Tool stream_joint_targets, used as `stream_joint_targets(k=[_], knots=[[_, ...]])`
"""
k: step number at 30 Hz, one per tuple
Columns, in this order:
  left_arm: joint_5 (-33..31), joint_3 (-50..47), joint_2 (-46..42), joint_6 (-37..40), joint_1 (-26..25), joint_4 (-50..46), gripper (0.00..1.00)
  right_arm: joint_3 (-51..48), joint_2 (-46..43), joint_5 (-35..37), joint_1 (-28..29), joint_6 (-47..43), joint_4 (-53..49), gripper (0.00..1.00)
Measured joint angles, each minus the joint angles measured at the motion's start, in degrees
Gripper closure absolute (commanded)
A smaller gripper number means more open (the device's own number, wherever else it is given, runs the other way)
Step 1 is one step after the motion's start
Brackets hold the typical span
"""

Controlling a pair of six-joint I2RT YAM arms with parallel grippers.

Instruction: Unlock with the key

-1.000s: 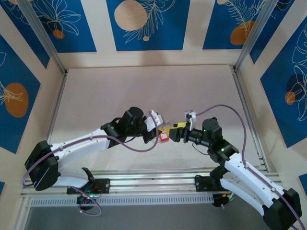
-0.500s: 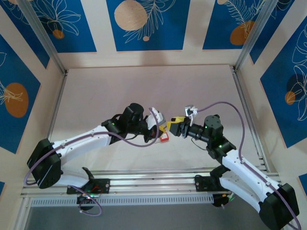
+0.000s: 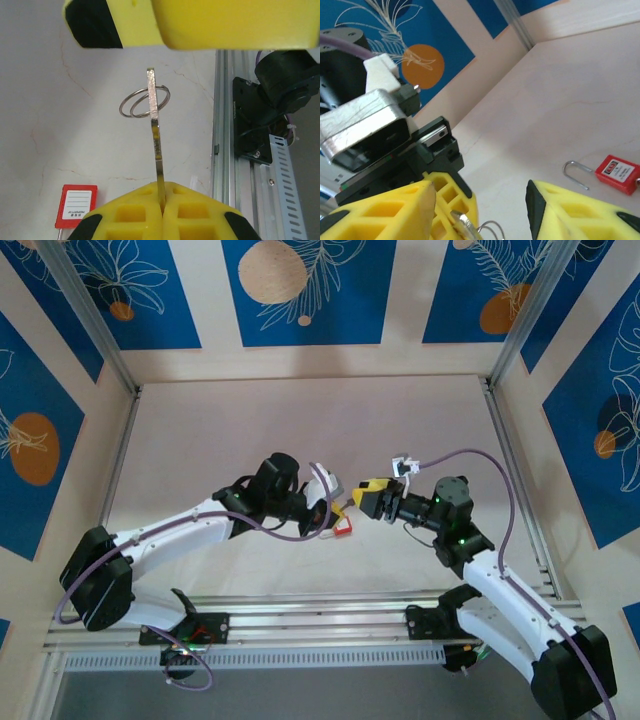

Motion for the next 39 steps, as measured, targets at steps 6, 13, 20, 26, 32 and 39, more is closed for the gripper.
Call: stream_joint_targets(k=[6,13,20,26,32,39], knots=[[1.09,0.39,0.0,-0.44,0.26,0.17,1.0,0.0,4.37,-4.17,0.0,0.44,1.75,0.54],[1.33,0.44,0.15,-0.44,0.33,0.17,1.0,0.02,4.81,-6.58,0.02,1.09,2.93,0.69],[1.4,0.48,0.55,-0.44,0.37,0.11,1.0,0.02,4.81,-7.5,0.07,1.27,3.15,0.81],[1.53,0.48,0.55,-0.44,0.52,-0.02,1.0,0.13,3.98,-7.89,0.07,1.29,2.89,0.89],[2.23,0.48,0.57,-1.01,0.63,0.17,0.87,0.13,2.43,-7.96,0.28,1.27,1.66,0.94],[1.36,0.39,0.68,-1.16,0.98,1.44,0.29,0.81,1.14,-5.9,0.37,0.83,-2.38,0.99]])
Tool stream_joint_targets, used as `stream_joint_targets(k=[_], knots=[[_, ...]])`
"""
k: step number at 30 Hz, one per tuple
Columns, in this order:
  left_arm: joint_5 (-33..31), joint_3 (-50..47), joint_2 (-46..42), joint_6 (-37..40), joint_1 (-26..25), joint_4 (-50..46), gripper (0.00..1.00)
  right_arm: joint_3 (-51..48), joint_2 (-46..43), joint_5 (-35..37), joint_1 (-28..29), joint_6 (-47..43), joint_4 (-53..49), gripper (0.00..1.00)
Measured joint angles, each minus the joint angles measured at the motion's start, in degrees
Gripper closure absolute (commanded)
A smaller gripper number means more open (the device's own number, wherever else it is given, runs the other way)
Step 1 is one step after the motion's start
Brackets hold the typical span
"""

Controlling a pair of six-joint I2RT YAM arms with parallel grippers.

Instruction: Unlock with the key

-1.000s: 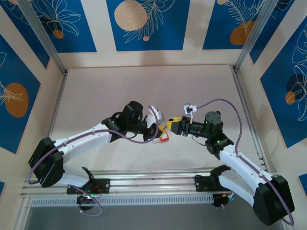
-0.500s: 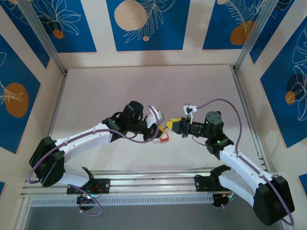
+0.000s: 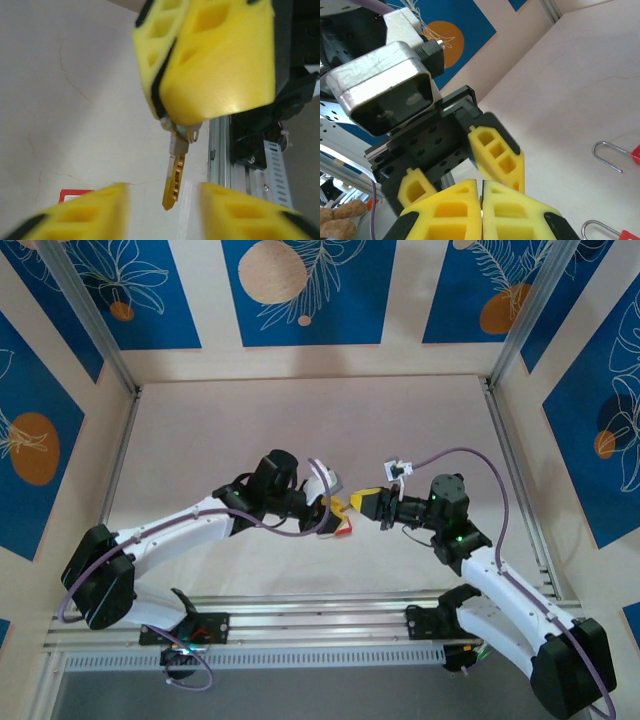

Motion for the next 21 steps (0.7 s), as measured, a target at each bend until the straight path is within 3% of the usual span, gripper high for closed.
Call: stream_joint_targets(k=[2,3,8,15,18,21], knots=[[-1.38,-0.85,-0.33,0.35,0.04,1.86,0.04,0.48,-0.55,1.22,0.02,-0.33,-1.44,1.0],[-2.34,-1.81,-0.79,0.55,0.07,3.1,0.0,0.7,-0.96,2.12,0.02,-0.52,-2.12,1.0],[-8.94,-8.61,-4.63,0.85,0.09,10.03,0.0,1.95,-3.3,6.71,0.09,-1.79,-5.57,1.0],[-25.81,-13.99,-8.33,0.15,0.09,19.96,0.0,4.5,-3.63,14.82,0.39,-5.27,-11.87,1.0],[-31.45,-13.73,-7.93,-2.16,0.11,20.22,0.0,4.5,-3.63,17.22,0.39,-6.62,-14.12,1.0],[-32.22,-10.58,-5.57,-2.34,0.17,17.11,0.0,4.5,-3.63,18.75,0.39,-7.58,-15.78,1.0]])
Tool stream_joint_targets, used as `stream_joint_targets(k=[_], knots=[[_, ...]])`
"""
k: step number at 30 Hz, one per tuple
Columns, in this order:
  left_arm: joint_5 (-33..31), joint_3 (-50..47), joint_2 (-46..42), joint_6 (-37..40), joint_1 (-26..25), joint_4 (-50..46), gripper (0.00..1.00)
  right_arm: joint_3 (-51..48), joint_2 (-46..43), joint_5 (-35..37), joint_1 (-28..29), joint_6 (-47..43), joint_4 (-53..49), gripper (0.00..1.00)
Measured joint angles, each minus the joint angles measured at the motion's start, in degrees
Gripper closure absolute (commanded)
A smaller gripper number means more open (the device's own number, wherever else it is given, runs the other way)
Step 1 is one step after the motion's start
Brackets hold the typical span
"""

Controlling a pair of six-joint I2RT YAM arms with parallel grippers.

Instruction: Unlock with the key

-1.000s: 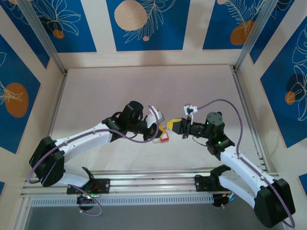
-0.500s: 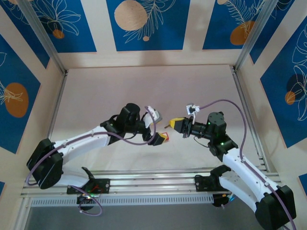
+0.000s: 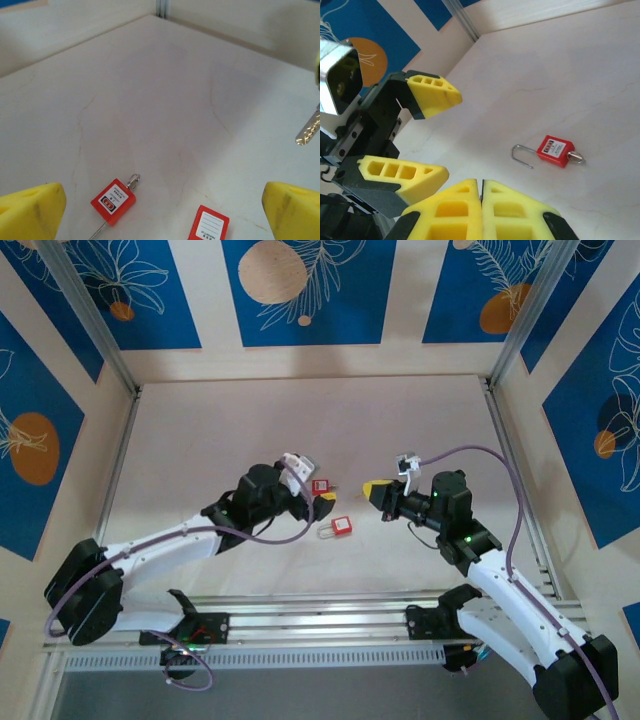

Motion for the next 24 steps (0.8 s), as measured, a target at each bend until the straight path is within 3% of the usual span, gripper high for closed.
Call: stream_joint_targets(k=[4,10,19,24], knots=[[1.16,3.06,3.56,2.12,0.02,-2.45,0.06,0.0,-0.35,1.51,0.0,-0.63,-1.75,1.0],[-1.16,6.86,9.57,5.92,-0.66,-9.88,0.26,0.0,-2.43,4.7,0.0,-1.01,-4.92,1.0],[-3.91,33.99,27.93,13.0,-5.09,-39.04,0.45,0.11,-4.81,10.8,-0.92,0.13,-14.86,1.0],[-3.26,42.77,37.27,17.05,-6.64,-53.27,0.46,0.59,-6.38,12.11,-2.86,0.9,-17.88,1.0]])
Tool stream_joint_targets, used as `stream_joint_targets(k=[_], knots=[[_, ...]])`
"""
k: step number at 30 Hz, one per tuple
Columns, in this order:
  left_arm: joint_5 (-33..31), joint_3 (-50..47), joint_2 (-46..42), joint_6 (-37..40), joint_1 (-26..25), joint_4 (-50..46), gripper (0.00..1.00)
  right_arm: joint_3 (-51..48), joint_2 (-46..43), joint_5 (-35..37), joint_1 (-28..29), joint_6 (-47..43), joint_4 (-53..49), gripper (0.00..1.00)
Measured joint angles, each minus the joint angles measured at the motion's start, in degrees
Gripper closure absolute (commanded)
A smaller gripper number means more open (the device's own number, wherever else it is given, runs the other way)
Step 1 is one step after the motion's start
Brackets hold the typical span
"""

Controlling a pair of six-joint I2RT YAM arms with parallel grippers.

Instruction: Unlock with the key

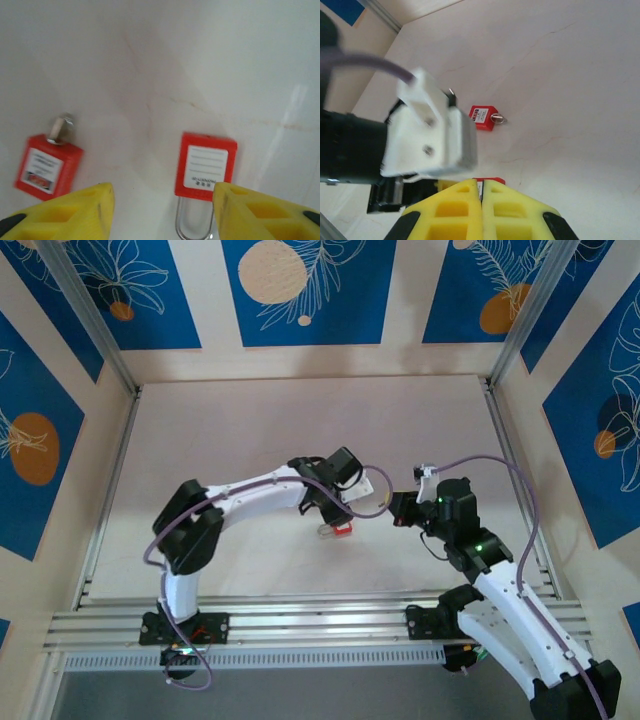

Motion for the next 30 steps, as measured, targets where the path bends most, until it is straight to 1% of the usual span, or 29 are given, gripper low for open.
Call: stream_joint_targets(k=[3,6,13,18,20,24,27,30], knots=[[0.48,3.21,4.26,1.84,-0.59,-5.97,0.44,0.11,-0.79,0.15,-0.9,0.37,-1.11,1.0],[0.9,6.01,7.21,2.82,-1.09,-9.88,0.41,0.13,-0.96,0.39,-1.57,0.74,-1.99,1.0],[2.34,8.26,9.44,3.32,-1.25,-12.24,0.41,0.13,-1.05,0.76,-2.47,1.14,-3.54,1.0],[4.61,8.35,10.93,3.3,-1.27,-12.22,0.47,0.13,-1.05,1.03,-2.95,1.16,-4.22,1.0],[5.2,8.37,11.47,3.26,-1.27,-12.17,0.47,0.13,-1.05,1.14,-3.21,1.14,-4.46,1.0],[5.18,8.35,11.93,3.17,-1.33,-11.74,0.55,0.13,-1.05,1.18,-3.41,1.16,-4.68,1.0],[5.11,8.35,11.96,3.04,-1.38,-11.56,0.57,0.13,-1.05,1.18,-3.5,1.16,-4.68,1.0],[4.72,8.35,11.96,2.97,-1.53,-11.39,0.55,0.13,-1.2,1.18,-3.58,1.16,-4.7,1.0]])
